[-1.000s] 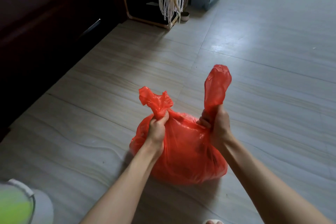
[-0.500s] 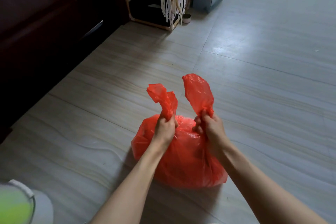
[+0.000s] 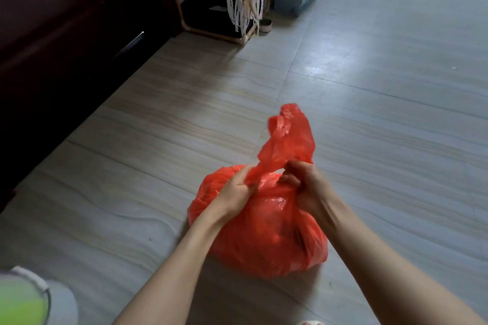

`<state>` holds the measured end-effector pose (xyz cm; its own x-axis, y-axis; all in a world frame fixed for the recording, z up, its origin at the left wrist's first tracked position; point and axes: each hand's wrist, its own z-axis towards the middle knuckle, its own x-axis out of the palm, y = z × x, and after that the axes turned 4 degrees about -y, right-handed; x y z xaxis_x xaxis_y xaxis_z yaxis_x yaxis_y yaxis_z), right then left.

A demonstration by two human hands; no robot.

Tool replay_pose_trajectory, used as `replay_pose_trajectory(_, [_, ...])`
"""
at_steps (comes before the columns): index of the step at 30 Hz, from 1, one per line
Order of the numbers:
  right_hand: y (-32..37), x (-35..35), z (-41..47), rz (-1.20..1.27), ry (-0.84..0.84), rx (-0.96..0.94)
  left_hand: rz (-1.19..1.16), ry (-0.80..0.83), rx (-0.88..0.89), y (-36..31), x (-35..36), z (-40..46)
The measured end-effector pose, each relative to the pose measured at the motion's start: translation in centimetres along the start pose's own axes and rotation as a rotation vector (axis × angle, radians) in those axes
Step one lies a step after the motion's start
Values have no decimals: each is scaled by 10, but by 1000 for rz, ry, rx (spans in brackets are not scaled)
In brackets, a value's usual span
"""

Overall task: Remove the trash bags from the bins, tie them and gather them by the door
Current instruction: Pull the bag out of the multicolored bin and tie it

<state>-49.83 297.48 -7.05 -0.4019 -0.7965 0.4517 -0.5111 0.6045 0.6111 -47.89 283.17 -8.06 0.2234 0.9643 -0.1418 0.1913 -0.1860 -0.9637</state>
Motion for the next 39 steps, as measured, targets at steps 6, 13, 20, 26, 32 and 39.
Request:
replay_pose_trajectory(6, [3,-10,2,528,-74,119,-104,-89,-82,3,1,2])
replay_pose_trajectory(13, [5,-13,-16,-205,295,1,-27,-295,-140,1,6,10])
replay_pose_trajectory(20, [7,-12,5,330,79,50,277,-174,21,-5,11,0])
replay_pose_trajectory(26, [6,-15,12,636,-155,96,225,-135,30,-3,9,-2])
replay_pose_trajectory(32, [7,-8,3,803,-156,120,42,10,42,-2,2,-5])
replay_pose_trajectory(39, [7,-14,10,697,-222,68,141,188,-53,0,-4,-7])
